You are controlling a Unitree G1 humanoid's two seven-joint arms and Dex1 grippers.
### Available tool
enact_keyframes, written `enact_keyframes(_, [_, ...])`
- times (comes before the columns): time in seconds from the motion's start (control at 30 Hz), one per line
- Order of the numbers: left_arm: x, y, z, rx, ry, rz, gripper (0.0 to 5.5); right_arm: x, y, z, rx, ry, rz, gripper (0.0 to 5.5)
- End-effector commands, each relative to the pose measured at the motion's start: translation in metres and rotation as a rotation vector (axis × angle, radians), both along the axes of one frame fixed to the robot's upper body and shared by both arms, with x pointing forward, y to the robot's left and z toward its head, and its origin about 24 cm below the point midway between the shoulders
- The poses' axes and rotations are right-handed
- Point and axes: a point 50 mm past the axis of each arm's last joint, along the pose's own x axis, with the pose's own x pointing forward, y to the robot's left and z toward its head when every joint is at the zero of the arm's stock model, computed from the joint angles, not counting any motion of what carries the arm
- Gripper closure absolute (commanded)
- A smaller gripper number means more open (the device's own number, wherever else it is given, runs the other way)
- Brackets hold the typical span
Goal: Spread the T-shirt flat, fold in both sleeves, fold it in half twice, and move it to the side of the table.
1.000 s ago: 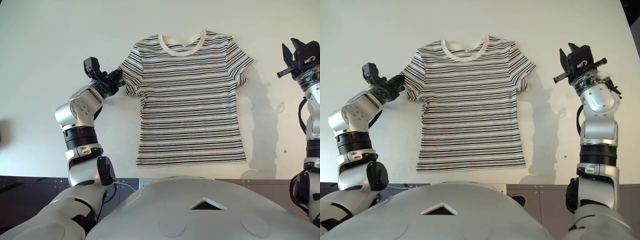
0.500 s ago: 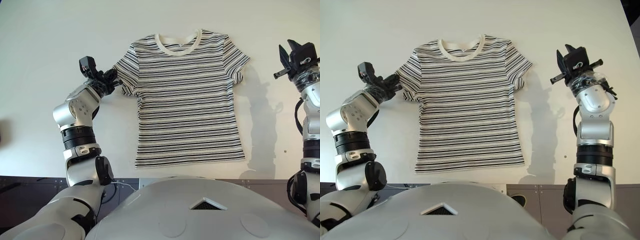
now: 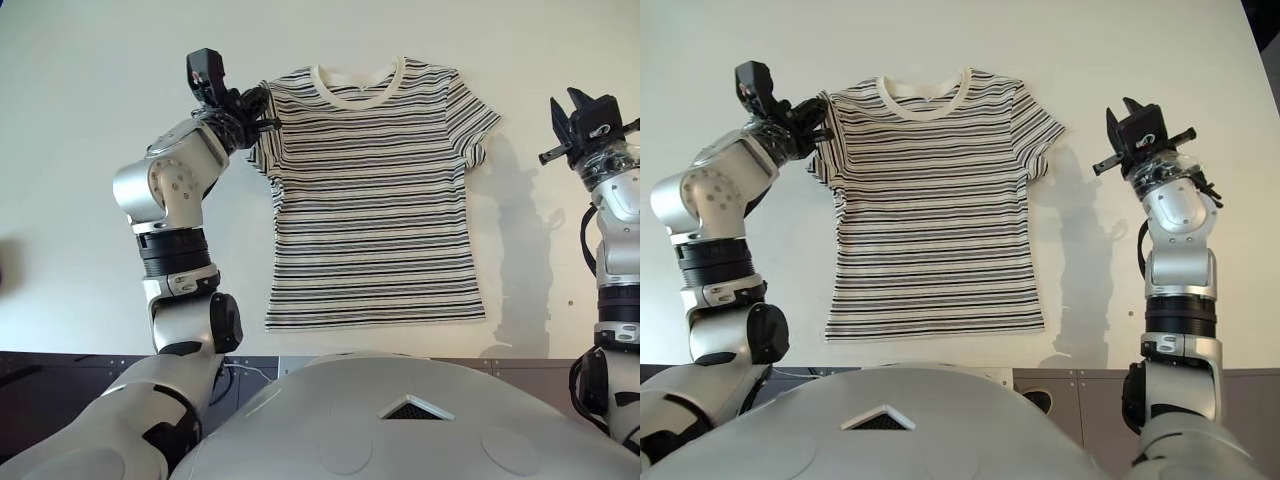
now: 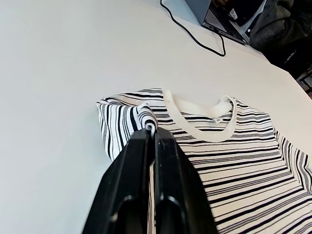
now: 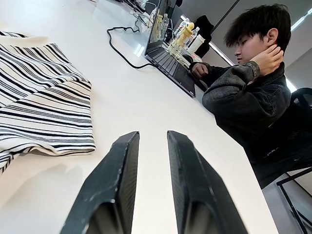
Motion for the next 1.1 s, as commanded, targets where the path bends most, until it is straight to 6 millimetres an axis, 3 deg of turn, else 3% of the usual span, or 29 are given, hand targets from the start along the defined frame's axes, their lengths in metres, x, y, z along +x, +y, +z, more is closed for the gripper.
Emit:
enact_keyframes(0.03, [0.015,-0.016,-0.004,0.054,0.051,-0.009,5.36,-0.001,0.006,-0.005,0.001,0.01,0.001,4.46])
enact_keyframes(0.2, [0.025,-0.037,-0.021,0.116,0.119,-0.032,5.36,-0.002,0.011,-0.01,0.01,0.018,0.003,4.46])
enact_keyframes(0.3, [0.027,-0.048,-0.025,0.109,0.124,-0.058,4.86,-0.002,0.013,-0.011,0.013,0.02,0.005,4.46])
enact_keyframes(0.4, [0.029,-0.056,-0.024,0.116,0.114,-0.082,4.41,-0.002,0.014,-0.011,0.016,0.02,0.003,4.46])
enact_keyframes(0.53, [0.032,-0.051,-0.009,0.14,0.026,-0.101,3.89,-0.003,0.012,-0.014,0.043,0.041,-0.01,4.46])
enact_keyframes(0.73, [0.017,-0.052,0.012,0.219,-0.146,-0.203,3.89,0.015,0.017,-0.02,0.325,0.256,-0.043,4.46])
enact_keyframes(0.9, [-0.005,-0.044,-0.007,0.368,-0.181,-0.249,3.89,0.037,0.016,-0.028,0.538,0.476,-0.098,4.46])
enact_keyframes(1.1, [-0.013,-0.046,-0.011,0.348,-0.177,-0.255,3.89,0.047,0.02,-0.04,0.798,0.601,-0.2,4.46])
